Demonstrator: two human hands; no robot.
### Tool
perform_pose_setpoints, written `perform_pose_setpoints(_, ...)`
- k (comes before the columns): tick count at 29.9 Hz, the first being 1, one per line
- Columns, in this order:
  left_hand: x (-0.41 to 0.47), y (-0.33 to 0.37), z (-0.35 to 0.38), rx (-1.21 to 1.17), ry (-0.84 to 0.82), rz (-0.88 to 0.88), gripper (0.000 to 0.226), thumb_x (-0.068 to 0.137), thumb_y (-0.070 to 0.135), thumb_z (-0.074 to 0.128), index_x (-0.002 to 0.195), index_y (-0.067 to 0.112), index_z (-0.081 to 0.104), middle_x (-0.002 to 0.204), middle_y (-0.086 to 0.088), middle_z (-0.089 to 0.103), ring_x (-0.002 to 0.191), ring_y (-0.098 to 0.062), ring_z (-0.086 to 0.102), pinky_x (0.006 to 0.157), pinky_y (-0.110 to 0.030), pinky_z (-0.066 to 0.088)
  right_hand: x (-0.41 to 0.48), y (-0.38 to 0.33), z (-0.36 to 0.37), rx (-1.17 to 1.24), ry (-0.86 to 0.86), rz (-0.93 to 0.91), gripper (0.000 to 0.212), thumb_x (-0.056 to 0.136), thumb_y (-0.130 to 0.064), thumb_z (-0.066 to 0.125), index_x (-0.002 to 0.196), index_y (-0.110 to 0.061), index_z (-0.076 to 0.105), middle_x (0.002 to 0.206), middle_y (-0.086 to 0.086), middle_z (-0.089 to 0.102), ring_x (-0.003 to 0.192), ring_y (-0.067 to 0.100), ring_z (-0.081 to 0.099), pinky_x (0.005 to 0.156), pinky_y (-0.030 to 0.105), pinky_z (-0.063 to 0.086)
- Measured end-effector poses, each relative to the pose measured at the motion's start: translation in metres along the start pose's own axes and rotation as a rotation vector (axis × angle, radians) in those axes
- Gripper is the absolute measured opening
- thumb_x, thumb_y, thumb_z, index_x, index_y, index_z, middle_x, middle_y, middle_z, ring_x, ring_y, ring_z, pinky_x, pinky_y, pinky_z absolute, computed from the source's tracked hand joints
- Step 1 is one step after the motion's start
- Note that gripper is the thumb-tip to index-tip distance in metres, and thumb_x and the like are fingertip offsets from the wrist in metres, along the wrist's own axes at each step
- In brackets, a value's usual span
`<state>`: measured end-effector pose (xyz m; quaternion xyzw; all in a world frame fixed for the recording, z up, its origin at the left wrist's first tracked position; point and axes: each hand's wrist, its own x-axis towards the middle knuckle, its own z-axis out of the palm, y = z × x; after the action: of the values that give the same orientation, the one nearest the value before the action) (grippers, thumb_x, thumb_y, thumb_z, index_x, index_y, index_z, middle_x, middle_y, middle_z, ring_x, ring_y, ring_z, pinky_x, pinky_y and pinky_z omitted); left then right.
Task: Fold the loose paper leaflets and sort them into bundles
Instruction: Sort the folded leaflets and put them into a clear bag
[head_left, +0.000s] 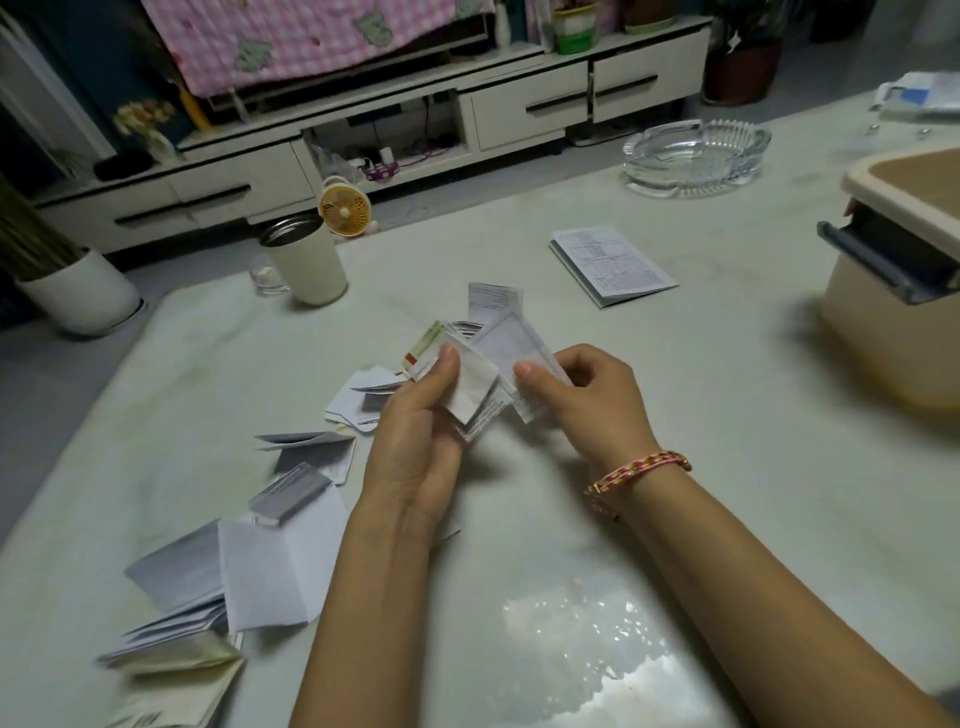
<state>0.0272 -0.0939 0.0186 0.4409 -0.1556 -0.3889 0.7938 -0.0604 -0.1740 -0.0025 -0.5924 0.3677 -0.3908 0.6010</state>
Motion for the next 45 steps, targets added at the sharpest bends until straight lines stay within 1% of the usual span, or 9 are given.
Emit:
perform_pose_setpoints(4,-0.001,-0.014,0.006,0.126,0.006,-0.029,0.021,0.094,0.01,0.046,0.105,0.004,0.063,0.102,-0.012,0.069,0.093,-0.021,0.066,0.09,-0.034,0.053,-0.006,-0.001,-0.002,0.114,-0.139,0.089,0.027,0.084,-0.01,0.067,0.06,-0.014,0.056,0.058,0.0,0.056,0.045,0.0,0.05,0.048,0.01,0.039)
perform_pose_setpoints(10,-0.002,-0.025,0.003,0.322,0.007,0.129,0.035,0.091,0.008,0.053,0.125,0.001,0.053,0.12,-0.014,0.064,0.11,-0.025,0.061,0.097,-0.035,0.049,-0.005,-0.001,0.0,0.142,-0.132,0.12,0.018,0.093,-0.029,0.054,0.093,-0.011,0.057,0.086,0.007,0.063,0.077,0.018,0.059,0.077,0.036,0.049)
perform_pose_setpoints(16,-0.004,-0.041,0.011,0.485,0.121,0.172,0.044,0.096,0.007,0.048,0.136,0.008,0.031,0.123,-0.008,0.058,0.105,-0.015,0.059,0.087,-0.02,0.049,-0.016,0.001,-0.003,-0.279,-0.302,-0.129,0.016,0.097,-0.018,0.041,0.108,-0.013,0.052,0.103,0.005,0.063,0.093,0.02,0.058,0.079,0.028,0.044)
perform_pose_setpoints(20,-0.006,-0.047,0.016,0.464,0.063,0.182,0.034,0.096,0.001,0.04,0.128,0.011,0.04,0.113,-0.003,0.061,0.096,-0.009,0.06,0.081,-0.014,0.049,-0.013,0.0,-0.013,-0.334,-0.41,-0.116,0.023,0.098,-0.015,0.038,0.117,-0.013,0.05,0.112,0.007,0.062,0.1,0.023,0.059,0.087,0.033,0.047)
perform_pose_setpoints(23,-0.006,-0.048,0.014,0.478,0.062,0.204,0.024,0.095,0.001,0.043,0.116,0.013,0.049,0.11,-0.006,0.063,0.096,-0.016,0.062,0.084,-0.027,0.05,-0.013,-0.003,-0.019,-0.308,-0.416,-0.11,0.022,0.092,-0.004,0.044,0.105,-0.021,0.049,0.095,0.005,0.061,0.077,0.026,0.063,0.066,0.033,0.056)
perform_pose_setpoints(28,-0.003,-0.038,0.008,0.667,-0.035,0.367,0.037,0.08,-0.009,0.064,0.095,0.024,0.054,0.084,0.005,0.06,0.074,-0.006,0.057,0.069,-0.016,0.047,-0.001,-0.012,-0.046,-0.674,-0.371,-0.302,0.02,0.085,-0.001,0.051,0.096,-0.018,0.058,0.083,0.0,0.06,0.082,0.023,0.052,0.062,0.022,0.035)
perform_pose_setpoints(32,-0.006,-0.041,0.003,0.984,-0.141,0.455,0.042,0.079,-0.002,0.067,0.094,0.034,0.052,0.086,0.016,0.059,0.073,0.003,0.055,0.068,-0.011,0.044,-0.003,-0.016,-0.052,-0.861,-0.387,-0.353,0.029,0.086,-0.005,0.047,0.107,-0.017,0.063,0.107,0.012,0.066,0.102,0.03,0.057,0.081,0.033,0.044)
perform_pose_setpoints(39,-0.008,-0.052,0.003,1.2,-0.195,0.428,0.028,0.084,0.005,0.063,0.092,0.025,0.044,0.085,0.018,0.055,0.079,0.007,0.053,0.069,-0.009,0.04,-0.001,-0.002,-0.049,-1.042,-0.497,-0.324,0.03,0.09,-0.008,0.046,0.12,-0.01,0.052,0.116,0.013,0.055,0.109,0.03,0.05,0.089,0.035,0.041)
perform_pose_setpoints(45,-0.006,-0.046,0.005,1.052,-0.079,0.385,0.033,0.077,0.003,0.071,0.065,0.023,0.047,0.057,0.012,0.05,0.053,0.002,0.043,0.054,-0.014,0.034,0.002,-0.009,-0.061,-0.746,-0.356,-0.306,0.011,0.087,-0.014,0.058,0.088,-0.016,0.068,0.076,0.002,0.063,0.073,0.015,0.053,0.06,0.02,0.035)
